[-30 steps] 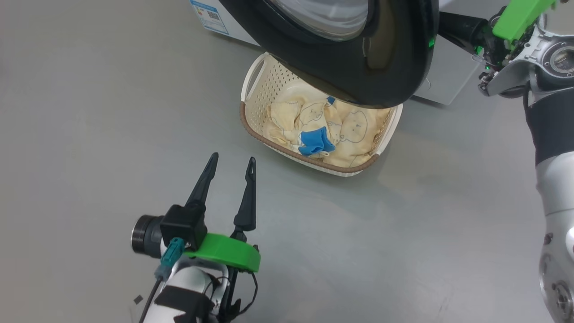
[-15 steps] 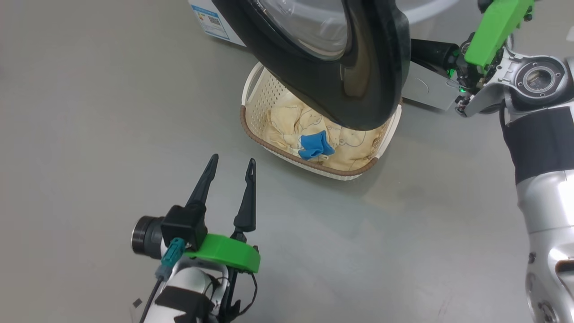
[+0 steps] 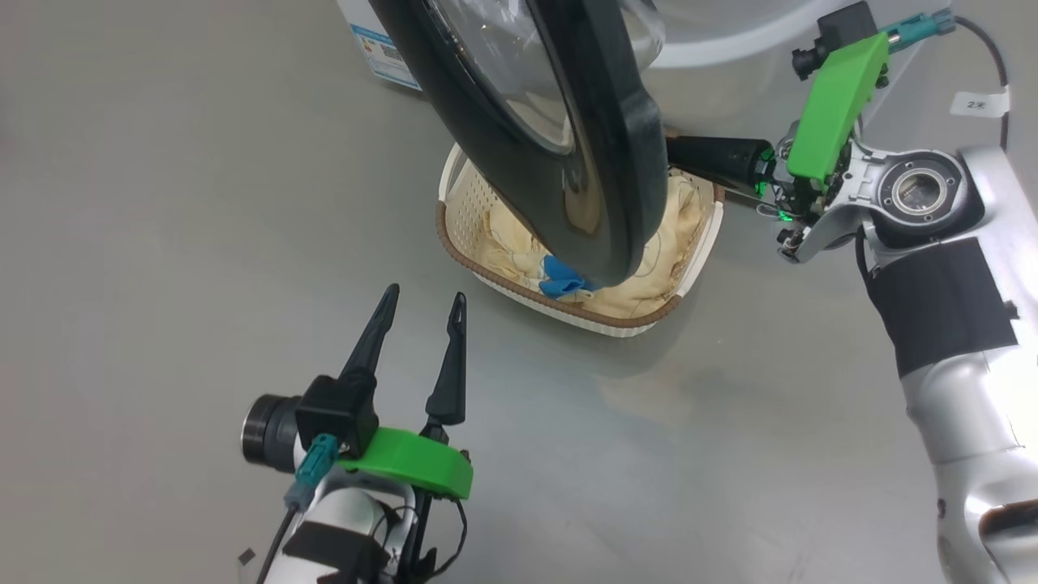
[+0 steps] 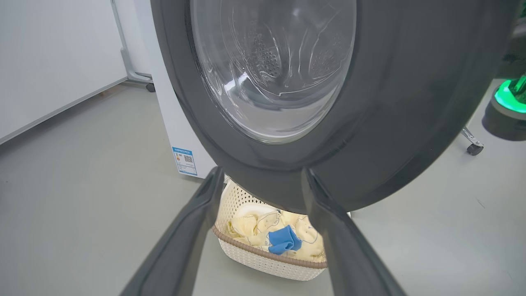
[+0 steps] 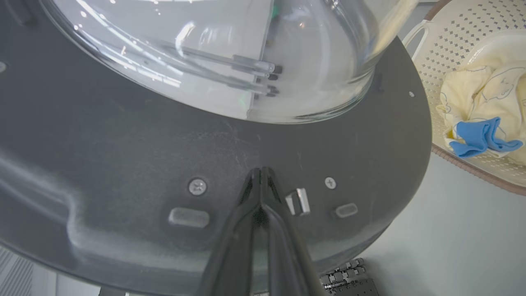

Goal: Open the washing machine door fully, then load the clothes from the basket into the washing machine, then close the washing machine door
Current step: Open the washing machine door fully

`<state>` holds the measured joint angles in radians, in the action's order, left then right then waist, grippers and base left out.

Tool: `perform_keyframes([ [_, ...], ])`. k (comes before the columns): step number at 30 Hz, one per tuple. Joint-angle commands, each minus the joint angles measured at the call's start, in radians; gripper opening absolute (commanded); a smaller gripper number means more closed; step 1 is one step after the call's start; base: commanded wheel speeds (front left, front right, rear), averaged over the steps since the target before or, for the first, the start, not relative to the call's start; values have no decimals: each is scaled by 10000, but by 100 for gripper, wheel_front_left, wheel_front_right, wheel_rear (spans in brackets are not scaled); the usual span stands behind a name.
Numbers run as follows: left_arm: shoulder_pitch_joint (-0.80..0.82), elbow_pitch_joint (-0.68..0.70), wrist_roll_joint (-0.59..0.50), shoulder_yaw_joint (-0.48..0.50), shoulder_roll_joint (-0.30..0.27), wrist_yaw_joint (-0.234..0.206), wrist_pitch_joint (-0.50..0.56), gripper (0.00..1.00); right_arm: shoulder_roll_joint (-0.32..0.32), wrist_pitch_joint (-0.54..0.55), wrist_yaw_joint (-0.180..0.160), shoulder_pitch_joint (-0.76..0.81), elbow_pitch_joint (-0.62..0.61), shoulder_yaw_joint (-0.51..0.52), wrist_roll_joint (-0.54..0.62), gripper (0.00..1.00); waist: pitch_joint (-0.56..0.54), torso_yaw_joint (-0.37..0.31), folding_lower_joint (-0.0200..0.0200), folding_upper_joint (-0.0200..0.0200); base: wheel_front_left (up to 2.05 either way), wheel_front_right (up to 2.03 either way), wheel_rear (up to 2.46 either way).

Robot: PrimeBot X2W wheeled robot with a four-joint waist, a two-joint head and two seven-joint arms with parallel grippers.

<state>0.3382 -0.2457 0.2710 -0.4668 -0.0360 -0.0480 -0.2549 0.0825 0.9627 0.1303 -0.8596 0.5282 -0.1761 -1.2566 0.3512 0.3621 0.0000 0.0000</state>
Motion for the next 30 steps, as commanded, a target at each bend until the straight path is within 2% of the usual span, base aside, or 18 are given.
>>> perform_keyframes([
  [1,-128,243,-78,259,-143,-10,-69,100,-321,43,4,-2,-448,-321,-218,0,-59,10,0,0,0,0,0],
  [18,-280,277,-86,190,-143,-37,-69,100,-322,-237,4,451,-1043,-1866,-1373,0,-208,122,0,0,0,0,0],
  [30,-291,298,-35,131,-143,-105,-69,100,-323,-637,4,308,-1012,-2902,-2279,0,-155,253,0,0,0,0,0],
])
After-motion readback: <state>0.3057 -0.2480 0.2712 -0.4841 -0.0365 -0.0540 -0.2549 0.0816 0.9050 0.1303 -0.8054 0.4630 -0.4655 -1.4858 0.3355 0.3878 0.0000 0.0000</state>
